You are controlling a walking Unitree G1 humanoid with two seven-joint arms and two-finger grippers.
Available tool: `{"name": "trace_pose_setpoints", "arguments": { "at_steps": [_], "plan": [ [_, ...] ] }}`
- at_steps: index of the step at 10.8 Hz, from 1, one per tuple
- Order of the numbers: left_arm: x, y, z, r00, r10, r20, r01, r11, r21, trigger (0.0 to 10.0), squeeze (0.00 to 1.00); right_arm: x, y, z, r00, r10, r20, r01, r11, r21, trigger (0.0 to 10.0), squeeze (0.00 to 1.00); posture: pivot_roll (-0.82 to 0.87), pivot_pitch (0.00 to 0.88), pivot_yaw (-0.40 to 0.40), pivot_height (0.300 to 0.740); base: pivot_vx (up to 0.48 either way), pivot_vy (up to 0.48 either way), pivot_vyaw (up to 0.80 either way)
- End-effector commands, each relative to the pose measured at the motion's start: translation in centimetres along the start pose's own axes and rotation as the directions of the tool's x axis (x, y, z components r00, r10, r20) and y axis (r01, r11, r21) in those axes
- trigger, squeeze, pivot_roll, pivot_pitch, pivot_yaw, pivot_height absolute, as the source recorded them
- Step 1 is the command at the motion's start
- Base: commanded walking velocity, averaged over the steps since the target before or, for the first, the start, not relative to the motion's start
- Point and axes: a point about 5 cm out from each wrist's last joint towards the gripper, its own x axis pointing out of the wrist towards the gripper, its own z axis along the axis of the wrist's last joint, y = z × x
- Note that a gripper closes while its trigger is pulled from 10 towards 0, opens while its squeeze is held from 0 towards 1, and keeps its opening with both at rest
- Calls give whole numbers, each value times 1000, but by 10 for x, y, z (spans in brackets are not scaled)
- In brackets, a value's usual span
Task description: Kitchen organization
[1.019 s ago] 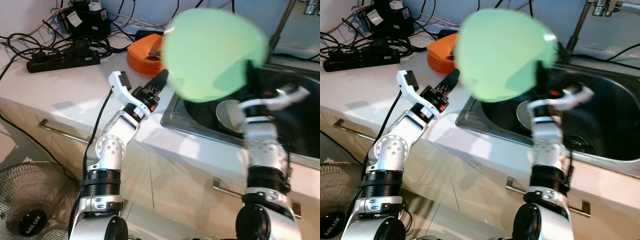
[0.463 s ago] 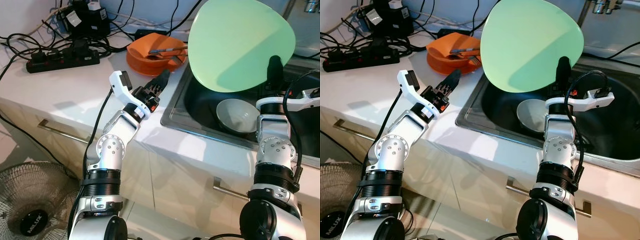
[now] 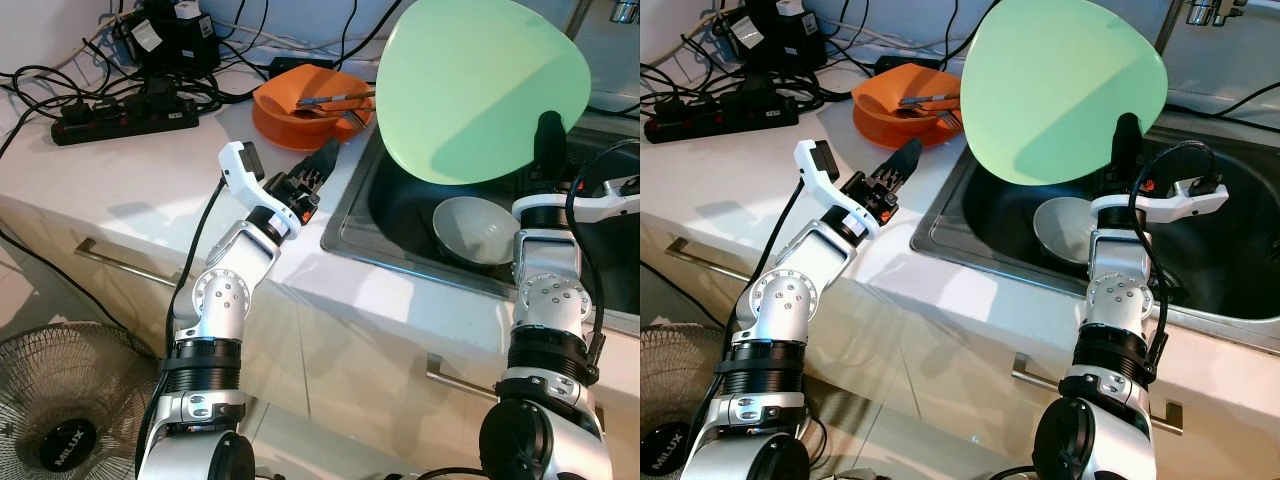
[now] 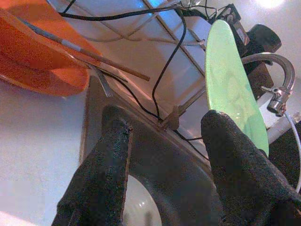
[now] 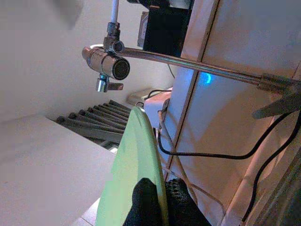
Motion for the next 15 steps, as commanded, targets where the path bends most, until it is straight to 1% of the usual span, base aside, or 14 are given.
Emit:
{"name": "trace_pose_setpoints", "arguments": {
  "at_steps": [1, 2, 3, 4, 6, 9, 10, 11, 12, 13, 14, 15],
  "plan": [
    [0, -3, 1, 1000, -11, -1, 11, 1000, 27, 10000, 0, 8, 10, 1, 999, 34, 26, -35, 999, 29, 0, 0, 78, 17, 50, 740, 0, 0, 0],
    [0, -3, 1, 1000, -8, -2, 8, 999, 33, 10000, 0, 8, 7, 6, 998, 14, 55, -16, 1000, 21, 0, 0, 78, 17, 50, 740, 0, 0, 0],
    [-11, 5, -2, 991, 65, -116, -17, 926, 378, 10000, 0, 5, -23, 19, 966, -245, 79, 257, 910, -325, 10000, 0, 89, 20, 46, 740, 0, 0, 0],
    [-16, 8, -5, 982, 103, -158, -6, 856, 517, 10000, 0, 3, -32, 23, 939, -325, 108, 337, 822, -460, 10000, 0, 89, 20, 45, 740, 0, 0, 0],
    [-16, 8, -3, 984, 103, -146, -12, 854, 520, 10000, 0, 3, -33, 22, 940, -326, 102, 335, 825, -456, 10000, 0, 89, 21, 46, 740, 0, 0, 0],
    [-17, 7, -3, 986, 97, -139, -6, 840, 543, 10000, 0, 6, -34, 22, 930, -341, 140, 364, 794, -487, 10000, 0, 89, 21, 45, 740, 0, 0, 0],
    [-17, 7, -3, 985, 99, -141, -6, 839, 544, 10000, 0, 7, -34, 23, 932, -337, 134, 357, 785, -507, 10000, 0, 89, 22, 45, 740, 0, 0, 0],
    [-17, 7, -3, 985, 100, -143, -5, 836, 549, 10000, 0, 13, -31, 25, 938, -326, 119, 333, 750, -572, 10000, 0, 90, 21, 44, 740, 0, 0, 0],
    [-17, 7, -3, 984, 100, -146, -3, 832, 554, 10000, 0, 19, -27, 27, 942, -316, 111, 315, 725, -613, 10000, 0, 87, 22, 45, 740, 0, 0, 0],
    [-17, 7, -4, 984, 100, -151, 1, 831, 557, 10000, 0, 24, -23, 25, 948, -304, 89, 285, 695, -660, 10000, 0, 86, 21, 45, 740, 0, 0, 0],
    [-17, 6, -7, 982, 98, -159, 7, 829, 559, 10000, 0, 28, -21, 20, 951, -304, 56, 249, 649, -719, 10000, 0, 86, 22, 45, 740, 0, 0, 0],
    [-17, 6, -8, 981, 98, -166, 12, 828, 560, 10000, 0, 28, -22, 15, 950, -313, 22, 223, 623, -750, 10000, 0, 86, 22, 45, 740, 0, 0, 0]
  ]
}}
